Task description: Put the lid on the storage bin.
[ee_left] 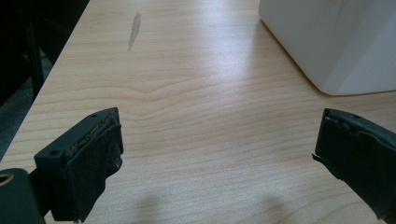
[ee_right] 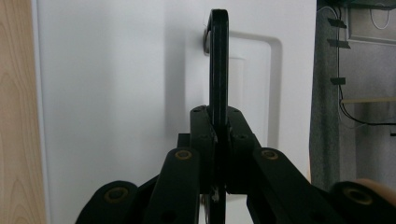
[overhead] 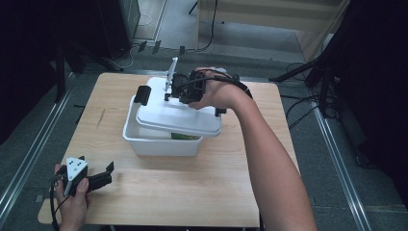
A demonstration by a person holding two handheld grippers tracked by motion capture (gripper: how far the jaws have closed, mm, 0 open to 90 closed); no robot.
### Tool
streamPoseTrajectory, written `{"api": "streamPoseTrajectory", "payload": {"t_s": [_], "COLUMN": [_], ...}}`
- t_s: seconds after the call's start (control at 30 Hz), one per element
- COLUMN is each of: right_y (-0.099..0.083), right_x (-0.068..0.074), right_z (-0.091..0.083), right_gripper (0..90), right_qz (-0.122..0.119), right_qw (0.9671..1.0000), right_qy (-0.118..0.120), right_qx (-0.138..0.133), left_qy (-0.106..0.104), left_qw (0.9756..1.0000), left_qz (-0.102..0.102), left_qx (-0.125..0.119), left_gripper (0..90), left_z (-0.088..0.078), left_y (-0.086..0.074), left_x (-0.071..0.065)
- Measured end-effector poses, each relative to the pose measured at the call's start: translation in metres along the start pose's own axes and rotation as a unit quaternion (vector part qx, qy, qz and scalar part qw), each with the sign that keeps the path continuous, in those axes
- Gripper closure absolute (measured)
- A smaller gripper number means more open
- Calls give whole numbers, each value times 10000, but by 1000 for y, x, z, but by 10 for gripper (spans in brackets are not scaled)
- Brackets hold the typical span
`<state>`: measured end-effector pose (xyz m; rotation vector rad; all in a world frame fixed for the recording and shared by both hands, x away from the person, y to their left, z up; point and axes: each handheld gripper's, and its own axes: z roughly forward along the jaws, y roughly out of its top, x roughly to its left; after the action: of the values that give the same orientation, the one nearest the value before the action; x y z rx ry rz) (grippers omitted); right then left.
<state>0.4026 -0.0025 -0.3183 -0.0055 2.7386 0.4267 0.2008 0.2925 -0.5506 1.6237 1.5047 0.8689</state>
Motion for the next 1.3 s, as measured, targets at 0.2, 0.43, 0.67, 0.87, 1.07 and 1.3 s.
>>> {"api": "streamPoseTrajectory", "payload": {"t_s": [0.2,0.43,0.67,0.87,1.07,1.3], "right_y": [6,13,17,20,22,25], "right_x": [2,4,5,8,9,9], "right_z": [5,12,20,27,33,38], "right_gripper": [854,854,854,854,854,854], "right_qz": [-66,-166,-196,-218,-239,-298], "right_qw": [10000,9998,9997,9996,9993,9991], "right_qy": [36,92,150,196,257,307], "right_qx": [-18,6,17,57,99,47], "left_qy": [4,-3,-12,-10,-13,-12], "left_qw": [10000,10000,10000,10000,10000,10000], "left_qz": [-31,-45,-27,-18,-27,-23], "left_qx": [-11,-19,-12,-12,-12,-9], "left_gripper": [16,16,16,16,16,16], "left_z": [0,0,0,0,0,0], "left_y": [0,0,0,0,0,0], "left_x": [1,1,1,1,1,1]}}
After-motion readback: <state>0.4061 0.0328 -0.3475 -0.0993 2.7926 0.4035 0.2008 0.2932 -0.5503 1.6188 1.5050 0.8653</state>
